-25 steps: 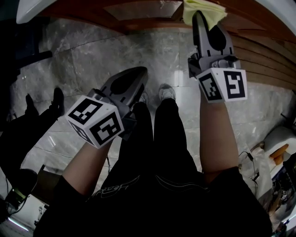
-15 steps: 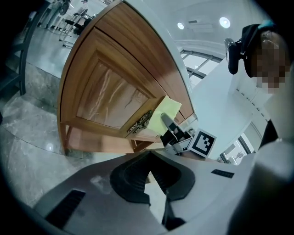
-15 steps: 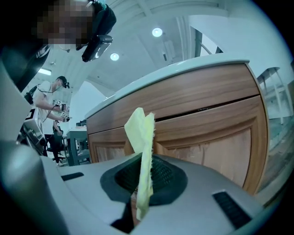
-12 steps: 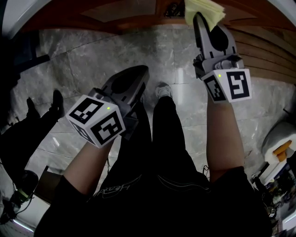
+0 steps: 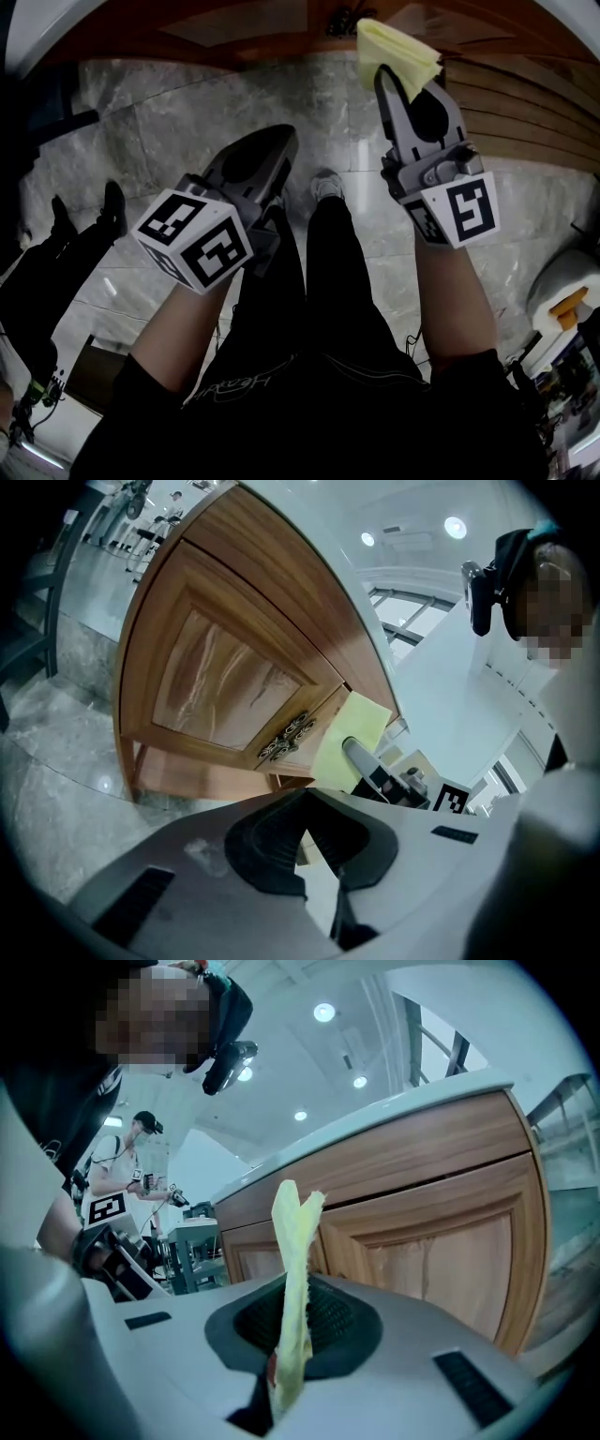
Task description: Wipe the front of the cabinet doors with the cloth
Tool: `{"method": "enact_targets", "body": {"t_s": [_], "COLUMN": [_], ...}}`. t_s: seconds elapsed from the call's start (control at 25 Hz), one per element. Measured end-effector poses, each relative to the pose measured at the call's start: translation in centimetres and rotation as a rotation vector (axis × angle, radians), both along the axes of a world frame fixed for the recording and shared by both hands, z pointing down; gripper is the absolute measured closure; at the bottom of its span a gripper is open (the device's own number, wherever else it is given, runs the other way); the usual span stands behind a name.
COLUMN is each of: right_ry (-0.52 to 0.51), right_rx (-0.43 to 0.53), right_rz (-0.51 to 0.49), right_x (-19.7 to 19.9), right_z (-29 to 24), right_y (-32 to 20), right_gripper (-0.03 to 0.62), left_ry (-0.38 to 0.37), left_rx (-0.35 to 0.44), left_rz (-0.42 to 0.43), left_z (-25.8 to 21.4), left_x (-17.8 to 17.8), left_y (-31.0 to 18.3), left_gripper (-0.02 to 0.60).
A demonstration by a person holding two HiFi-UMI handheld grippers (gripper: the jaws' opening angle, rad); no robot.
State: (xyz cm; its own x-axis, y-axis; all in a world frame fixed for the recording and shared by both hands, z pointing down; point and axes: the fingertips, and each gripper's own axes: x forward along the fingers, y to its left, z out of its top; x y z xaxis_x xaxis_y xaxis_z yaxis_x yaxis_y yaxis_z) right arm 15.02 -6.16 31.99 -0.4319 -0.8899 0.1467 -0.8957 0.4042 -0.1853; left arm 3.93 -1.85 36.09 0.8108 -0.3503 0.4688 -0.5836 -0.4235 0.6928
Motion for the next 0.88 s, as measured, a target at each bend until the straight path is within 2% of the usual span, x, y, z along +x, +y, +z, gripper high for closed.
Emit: {"method": "enact_targets", "body": {"t_s": [0.32, 0.48, 0.88], "right_ry": [-0.023, -0.062, -0.039], "right_rx": [-0.029, -0.052, -0.046], "right_rz": [-0.094, -0.124, -0.279], "right_x": [-6.2, -9.8, -21.5], "right_z": [1.1, 1.7, 3.2], "right_y": [-0.9, -1.9, -4.4], "right_gripper": [0.553, 0.553, 0.553], "left_ry": [-0.013, -0.021, -0.035], "left_rx": [-0.001, -0.008, -0.018], "left_rz": [-0.076, -0.125, -0.262], "left_z": [0.4, 0.8, 1.5], "left_x": [-4.6, -8.0, -18.4], "left_y": [-0.6, -1.1, -2.9], "left_gripper": [0.575, 0.575, 0.575]}}
